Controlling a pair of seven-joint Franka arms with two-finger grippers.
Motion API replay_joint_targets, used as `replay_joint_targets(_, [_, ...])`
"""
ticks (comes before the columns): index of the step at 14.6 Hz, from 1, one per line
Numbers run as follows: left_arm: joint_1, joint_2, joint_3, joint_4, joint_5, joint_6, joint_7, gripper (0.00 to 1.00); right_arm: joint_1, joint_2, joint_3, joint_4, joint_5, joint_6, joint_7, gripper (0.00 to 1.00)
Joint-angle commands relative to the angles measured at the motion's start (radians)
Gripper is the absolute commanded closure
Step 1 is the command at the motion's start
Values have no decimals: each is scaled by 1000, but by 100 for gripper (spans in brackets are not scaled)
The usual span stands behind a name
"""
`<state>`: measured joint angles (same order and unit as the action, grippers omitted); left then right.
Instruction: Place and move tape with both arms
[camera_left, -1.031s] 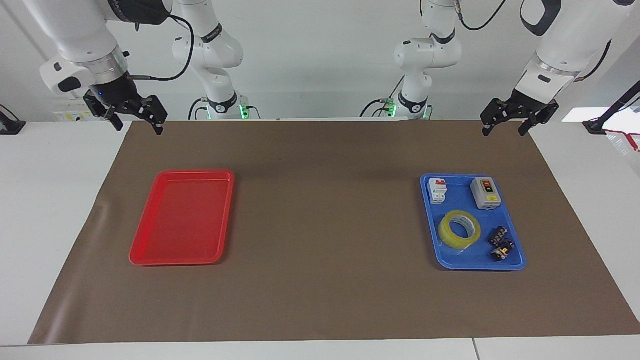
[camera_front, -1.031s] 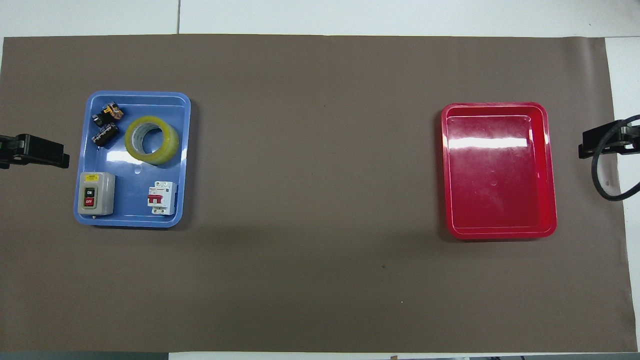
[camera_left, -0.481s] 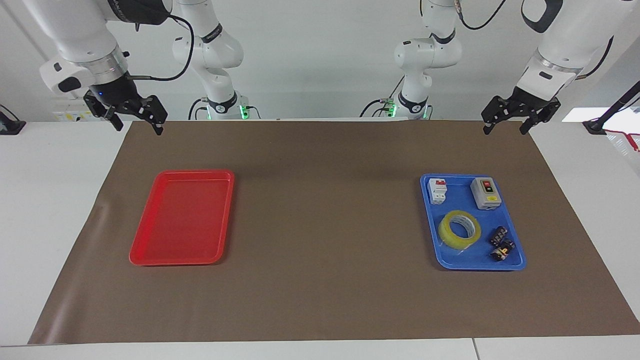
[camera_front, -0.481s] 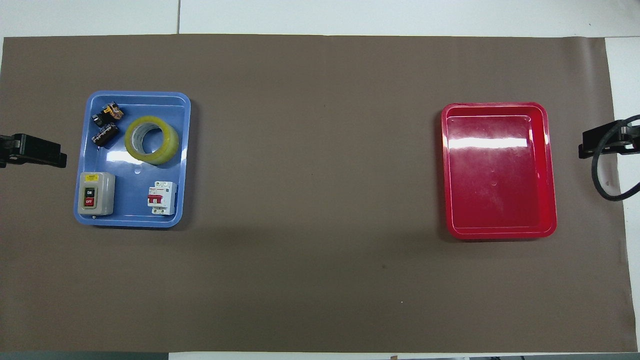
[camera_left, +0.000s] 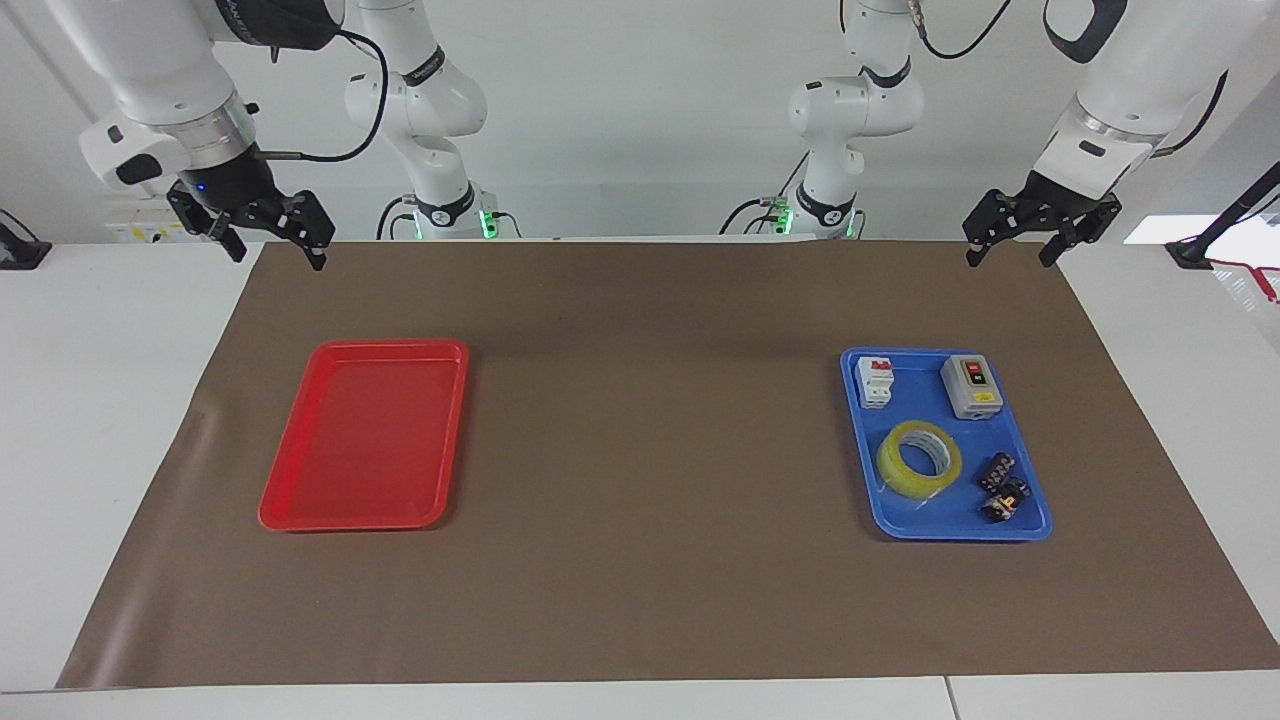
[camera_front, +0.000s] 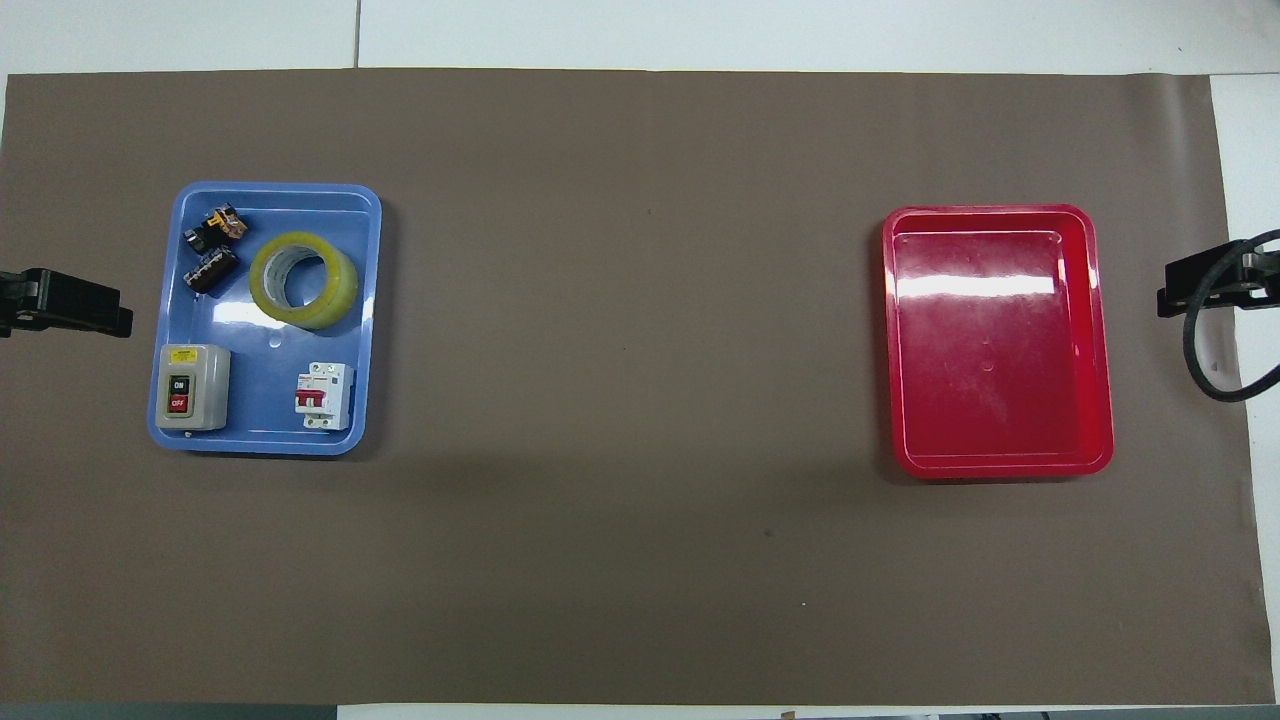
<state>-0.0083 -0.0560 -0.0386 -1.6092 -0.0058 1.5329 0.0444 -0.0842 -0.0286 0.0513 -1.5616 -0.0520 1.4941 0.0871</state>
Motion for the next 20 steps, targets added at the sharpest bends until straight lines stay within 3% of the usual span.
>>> replay_joint_targets(1, [-1, 2, 6, 12, -20, -22, 18, 0, -12, -8, 2, -12, 8, 9, -24, 0])
replay_joint_targets(5, [-1, 13, 8, 8, -20, 10, 18, 0, -12, -8, 2, -12, 8, 9, -24, 0])
replay_joint_targets(11, [2, 131, 9, -6, -19, 166, 17, 0, -12, -8, 2, -12, 8, 9, -24, 0])
replay_joint_targets(16, [5, 198, 9, -168, -19, 430, 15, 0, -14, -8, 1, -12, 8, 9, -24, 0])
replay_joint_targets(20, [24, 263, 11, -234, -19, 587, 15, 0, -14, -8, 2, -12, 8, 11, -24, 0])
